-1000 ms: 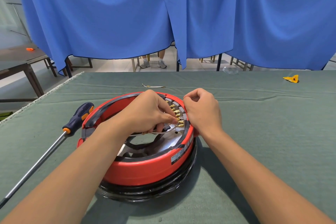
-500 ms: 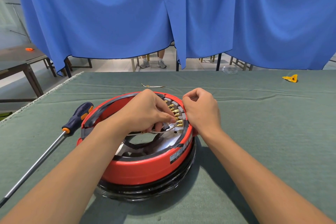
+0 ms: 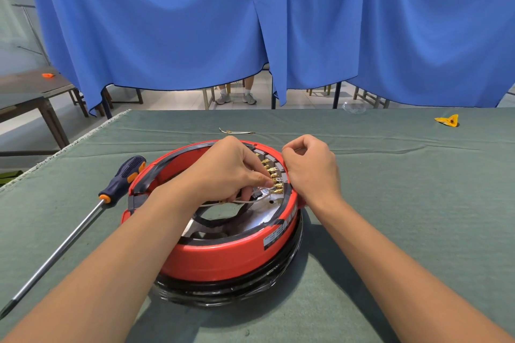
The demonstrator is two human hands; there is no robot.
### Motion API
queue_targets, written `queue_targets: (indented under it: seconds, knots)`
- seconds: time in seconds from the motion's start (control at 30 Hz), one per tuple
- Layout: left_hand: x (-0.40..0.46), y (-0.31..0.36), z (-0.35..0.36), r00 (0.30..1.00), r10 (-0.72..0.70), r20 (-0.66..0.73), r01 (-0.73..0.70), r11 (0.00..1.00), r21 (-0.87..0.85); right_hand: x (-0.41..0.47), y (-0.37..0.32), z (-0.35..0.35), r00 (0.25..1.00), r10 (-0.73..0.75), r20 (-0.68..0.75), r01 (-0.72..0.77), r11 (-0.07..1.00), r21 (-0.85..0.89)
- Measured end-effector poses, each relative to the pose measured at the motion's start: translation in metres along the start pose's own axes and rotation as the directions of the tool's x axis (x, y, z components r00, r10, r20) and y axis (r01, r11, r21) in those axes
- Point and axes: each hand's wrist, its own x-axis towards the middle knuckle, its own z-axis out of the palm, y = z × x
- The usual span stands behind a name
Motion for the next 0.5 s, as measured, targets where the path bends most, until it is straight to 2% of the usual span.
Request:
queue_targets:
  seconds: [0.33,0.5]
  knots:
    - [0.0006,0.0018,0.0023,0.998,0.048,-0.030,-0.047,0.998,0.035,0.0002,0.0000,0.0006,1.000,-0.015,-0.007,0.015,1.000,0.001]
    - [0.0012,0.0046,0.0078,0.994,0.070,-0.085,-0.052,0.978,0.200,0.0003,-0.0001,0.0004,1.000,-0.010,-0.005,0.010,1.000,0.005]
